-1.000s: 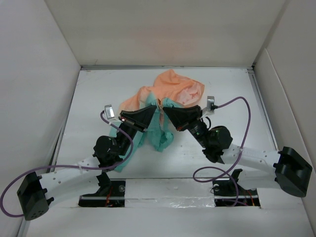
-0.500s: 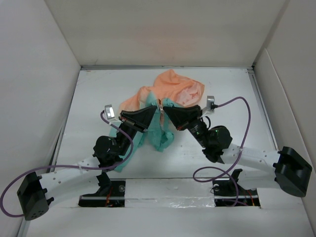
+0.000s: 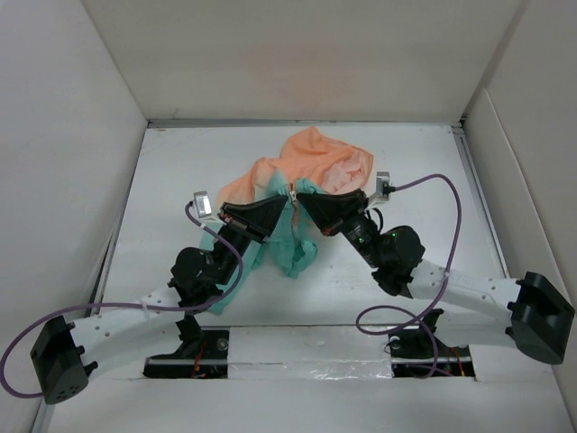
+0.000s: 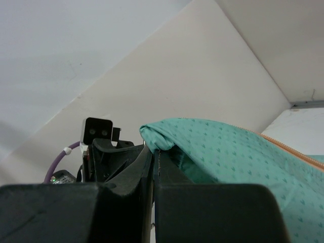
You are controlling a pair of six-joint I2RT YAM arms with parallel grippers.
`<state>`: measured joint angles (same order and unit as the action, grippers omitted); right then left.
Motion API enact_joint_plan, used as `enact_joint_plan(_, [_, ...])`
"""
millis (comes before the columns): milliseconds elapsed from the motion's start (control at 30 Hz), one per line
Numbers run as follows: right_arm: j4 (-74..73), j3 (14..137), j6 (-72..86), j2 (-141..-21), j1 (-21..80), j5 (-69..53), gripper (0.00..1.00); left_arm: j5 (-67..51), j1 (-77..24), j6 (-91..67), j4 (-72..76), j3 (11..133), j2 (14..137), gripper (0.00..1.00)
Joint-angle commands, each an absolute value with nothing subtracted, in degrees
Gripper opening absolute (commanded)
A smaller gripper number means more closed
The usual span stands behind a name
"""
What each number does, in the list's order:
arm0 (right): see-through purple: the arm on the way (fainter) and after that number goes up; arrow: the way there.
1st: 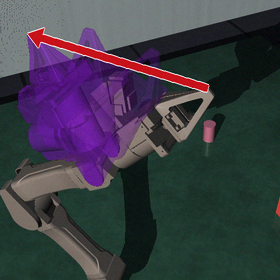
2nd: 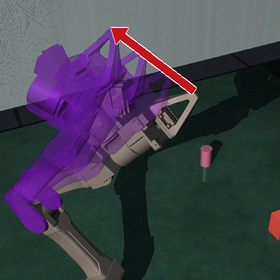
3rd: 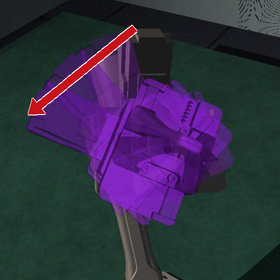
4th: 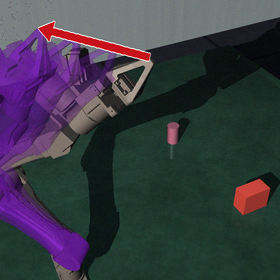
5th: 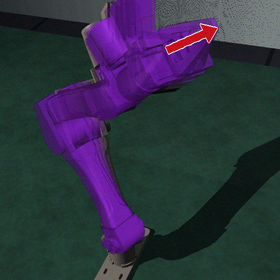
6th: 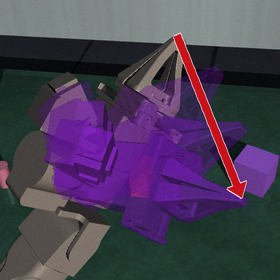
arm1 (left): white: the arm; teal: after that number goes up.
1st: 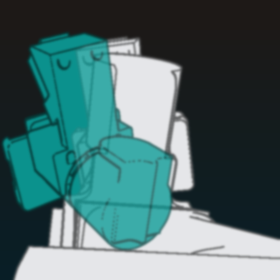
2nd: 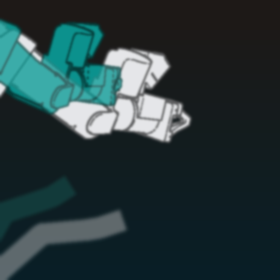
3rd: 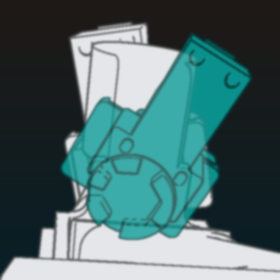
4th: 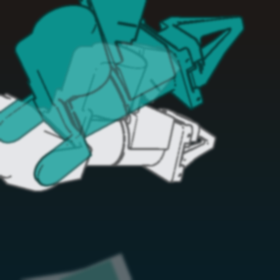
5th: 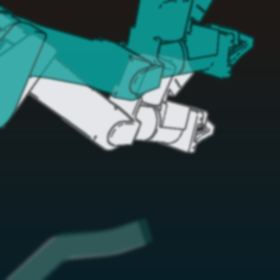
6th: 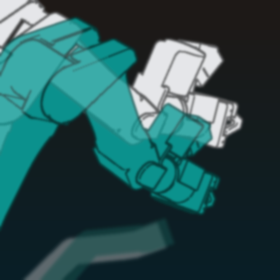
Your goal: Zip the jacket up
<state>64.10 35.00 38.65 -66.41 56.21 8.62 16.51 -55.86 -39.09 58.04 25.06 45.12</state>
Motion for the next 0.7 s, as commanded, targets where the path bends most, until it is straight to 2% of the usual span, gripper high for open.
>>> enact_joint_plan(0, [64.07, 37.79, 38.76, -64.69, 55.81, 9.76, 0.00, 14.50, -56.07, -38.76, 59.33, 25.40, 44.03, 0.00])
enact_joint_plan(167, [61.80, 39.11, 39.11, -64.34, 55.81, 9.23, 0.00, 13.10, -56.07, -38.50, 57.66, 25.84, 43.77, 0.00])
enact_joint_plan(667, [33.68, 48.51, 43.68, -61.61, 52.83, 5.98, 0.00, 8.18, -56.07, -38.58, 43.34, 26.19, 39.20, 0.00])
